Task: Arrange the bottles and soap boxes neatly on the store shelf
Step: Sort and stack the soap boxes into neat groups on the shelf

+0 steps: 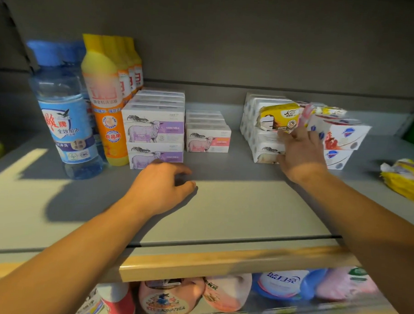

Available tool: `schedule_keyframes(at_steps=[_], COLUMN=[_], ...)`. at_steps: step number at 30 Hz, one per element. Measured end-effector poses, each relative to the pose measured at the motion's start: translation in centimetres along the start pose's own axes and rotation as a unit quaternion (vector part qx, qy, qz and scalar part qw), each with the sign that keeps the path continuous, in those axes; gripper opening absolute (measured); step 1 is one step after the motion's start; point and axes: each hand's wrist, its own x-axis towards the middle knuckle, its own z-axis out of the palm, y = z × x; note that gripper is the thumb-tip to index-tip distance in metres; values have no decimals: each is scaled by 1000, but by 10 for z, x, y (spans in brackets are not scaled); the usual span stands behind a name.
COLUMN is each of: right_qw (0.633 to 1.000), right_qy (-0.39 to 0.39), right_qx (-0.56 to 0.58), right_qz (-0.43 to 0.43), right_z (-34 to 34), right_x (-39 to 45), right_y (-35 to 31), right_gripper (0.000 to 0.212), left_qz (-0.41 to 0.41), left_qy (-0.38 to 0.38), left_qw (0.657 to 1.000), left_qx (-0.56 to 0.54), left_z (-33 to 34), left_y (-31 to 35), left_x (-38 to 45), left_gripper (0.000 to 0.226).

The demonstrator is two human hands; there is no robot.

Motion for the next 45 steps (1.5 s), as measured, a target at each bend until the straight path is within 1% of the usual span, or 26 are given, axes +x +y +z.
schedule_keyframes(at_steps=[2,4,6,8,10,11,13,14,16,17,18,20,22,24,25,27,30,32,33,35,37,39,40,42,45], right_qw=[1000,997,991,982,963,947,908,889,853,831,803,751,727,720,721,721,701,696,694,685,684,692,690,689,702], right_qy=[0,-10,-40,-50,-38,-41,-74,-92,-113,-118,-124,-124,-101,-74,-69,-83,-135,-158,-164,-165,-138,-115,-116,-131,-159], right_qx=[16,76,127,171,250,301,394,429,491,530,574,647,679,690,689,688,700,699,699,708,716,712,712,706,687], right_qz=[-9,-10,-31,-65,-90,-99,-121,-131,-135,-121,-99,-57,-33,-1,13,7,-26,-47,-54,-50,-24,33,63,98,103], right_z=[-5,-12,-22,-32,-45,-52,-65,-70,-72,-70,-66,-56,-49,-42,-40,-37,-36,-35,-34,-34,-33,-33,-33,-34,-36], right_x=[3,1,-7,-18,-33,-41,-54,-59,-68,-72,-76,-83,-88,-90,-91,-92,-95,-95,-95,-94,-93,-91,-90,-89,-86], right_y=[-1,-3,-7,-14,-29,-39,-60,-70,-87,-94,-99,-104,-106,-108,-108,-108,-106,-103,-102,-103,-105,-107,-108,-106,-103], right_gripper=[55,53,51,47,43,40,38,38,35,32,28,25,24,21,25,42,68,76,77,74,60,46,46,54,66], left_qz=[1,0,0,2,0,3,20,25,20,10,1,-7,-5,-10,-16,-51,-129,-152,-158,-170,-176,-168,-156,-130,-124], left_qy=[-1,-3,-3,0,20,29,33,28,15,8,1,-14,-25,-19,-11,9,41,38,32,23,23,14,4,-14,-10], left_qw=[1000,1000,1000,1000,998,994,980,970,949,942,938,937,934,933,932,917,863,823,811,800,789,785,788,801,819], left_qx=[0,-7,-12,-22,-63,-103,-195,-241,-315,-336,-345,-350,-357,-358,-361,-396,-486,-545,-562,-575,-588,-597,-595,-585,-560], left_z=[0,0,-1,-1,-3,-4,-7,-10,-15,-17,-18,-18,-15,-12,-11,-9,-10,-12,-12,-13,-14,-15,-15,-13,-12], left_y=[0,1,1,2,5,7,12,14,13,13,12,11,12,10,9,5,0,-1,0,0,0,0,0,0,-1], left_x=[0,-1,-2,-2,-3,-4,-6,-7,-7,-7,-8,-8,-7,-5,-4,-1,1,2,2,3,3,2,2,0,-1], left_gripper=[37,35,35,37,40,42,46,44,26,17,14,14,15,14,13,16,24,23,23,27,30,34,38,46,48])
